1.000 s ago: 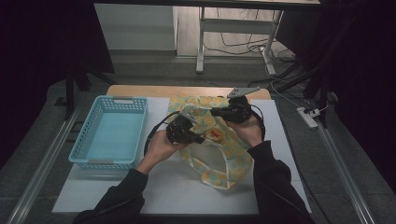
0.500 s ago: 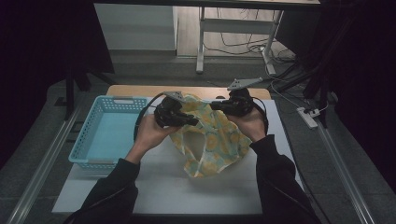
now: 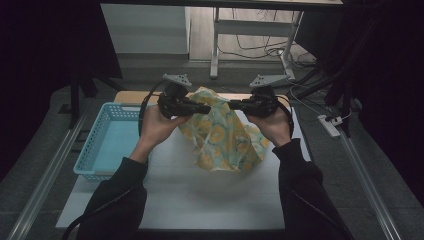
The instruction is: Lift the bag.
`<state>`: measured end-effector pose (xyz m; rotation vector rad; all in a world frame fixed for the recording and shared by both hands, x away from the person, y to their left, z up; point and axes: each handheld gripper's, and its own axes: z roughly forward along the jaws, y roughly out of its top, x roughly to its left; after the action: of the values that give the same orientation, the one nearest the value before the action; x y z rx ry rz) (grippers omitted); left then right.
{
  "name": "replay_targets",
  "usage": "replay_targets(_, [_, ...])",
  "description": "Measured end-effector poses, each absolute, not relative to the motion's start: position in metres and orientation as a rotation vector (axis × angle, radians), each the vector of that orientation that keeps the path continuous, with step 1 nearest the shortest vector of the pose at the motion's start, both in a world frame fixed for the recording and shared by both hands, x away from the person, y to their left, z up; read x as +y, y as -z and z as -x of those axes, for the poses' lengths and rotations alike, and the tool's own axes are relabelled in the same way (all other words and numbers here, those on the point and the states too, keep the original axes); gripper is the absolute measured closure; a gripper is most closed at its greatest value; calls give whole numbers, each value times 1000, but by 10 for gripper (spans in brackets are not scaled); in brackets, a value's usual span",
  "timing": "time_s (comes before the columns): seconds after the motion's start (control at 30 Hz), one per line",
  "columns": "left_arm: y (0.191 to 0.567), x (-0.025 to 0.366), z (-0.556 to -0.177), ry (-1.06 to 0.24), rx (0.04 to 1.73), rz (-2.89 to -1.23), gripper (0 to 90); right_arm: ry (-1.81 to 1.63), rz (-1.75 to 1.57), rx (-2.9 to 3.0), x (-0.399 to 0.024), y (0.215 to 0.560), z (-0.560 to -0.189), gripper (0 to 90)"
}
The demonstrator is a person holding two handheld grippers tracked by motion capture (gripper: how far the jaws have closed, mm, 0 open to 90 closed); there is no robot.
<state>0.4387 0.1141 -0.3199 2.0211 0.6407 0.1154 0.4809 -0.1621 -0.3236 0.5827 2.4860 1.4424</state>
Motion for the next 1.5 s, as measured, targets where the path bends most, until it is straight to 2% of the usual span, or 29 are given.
replay_targets(0.9, [244, 123, -432, -238, 620, -1934, 894, -1414, -514, 2396, -155, 260, -472, 900])
replay_targets(1.5, [229, 135, -435, -292, 631, -1869, 893, -1430, -482, 2322, -144, 221, -469, 900])
